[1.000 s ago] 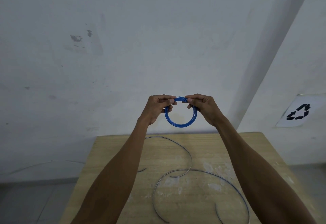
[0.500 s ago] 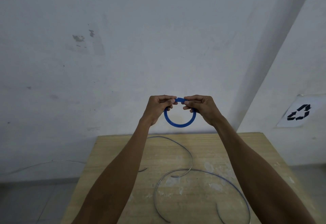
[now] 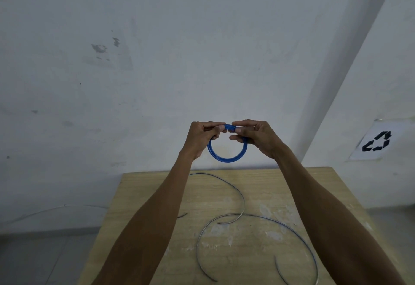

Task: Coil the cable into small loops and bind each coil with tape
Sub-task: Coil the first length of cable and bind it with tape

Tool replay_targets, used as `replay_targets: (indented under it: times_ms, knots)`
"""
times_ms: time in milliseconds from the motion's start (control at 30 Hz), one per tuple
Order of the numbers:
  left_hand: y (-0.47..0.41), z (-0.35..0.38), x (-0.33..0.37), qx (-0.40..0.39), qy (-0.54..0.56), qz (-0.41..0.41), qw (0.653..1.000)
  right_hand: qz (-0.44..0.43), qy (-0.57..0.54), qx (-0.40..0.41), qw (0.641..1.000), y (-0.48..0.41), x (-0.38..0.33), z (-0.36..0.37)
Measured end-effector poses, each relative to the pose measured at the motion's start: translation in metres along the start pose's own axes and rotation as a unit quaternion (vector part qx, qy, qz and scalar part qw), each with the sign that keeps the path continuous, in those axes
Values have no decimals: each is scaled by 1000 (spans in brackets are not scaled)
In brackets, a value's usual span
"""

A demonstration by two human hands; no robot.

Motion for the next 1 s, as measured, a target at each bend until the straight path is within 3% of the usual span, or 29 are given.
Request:
replay_targets:
  times_ms: [200,433,633,1000]
  knots:
    - [0,-4,-2,19,12,-8,1000,-21,3,36,999,1,2,1]
    - [2,-8,-4,66,24,4,998,6,64,0,998,2,0,6]
    - [3,-8,-6,76,42,-8,996,-5,94,15,995,1,1,7]
    - [-1,12,-12,46,52,-19,997,-12,20,94,995,5,6,0]
Point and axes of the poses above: each hand's wrist, its own y-axis away from the middle knuckle, its own z-axis out of the palm, x = y × z, the point moved 4 cm from there along -y, towards the middle knuckle, and after that the axes turned 10 degrees about -x, right-handed, at the moved point
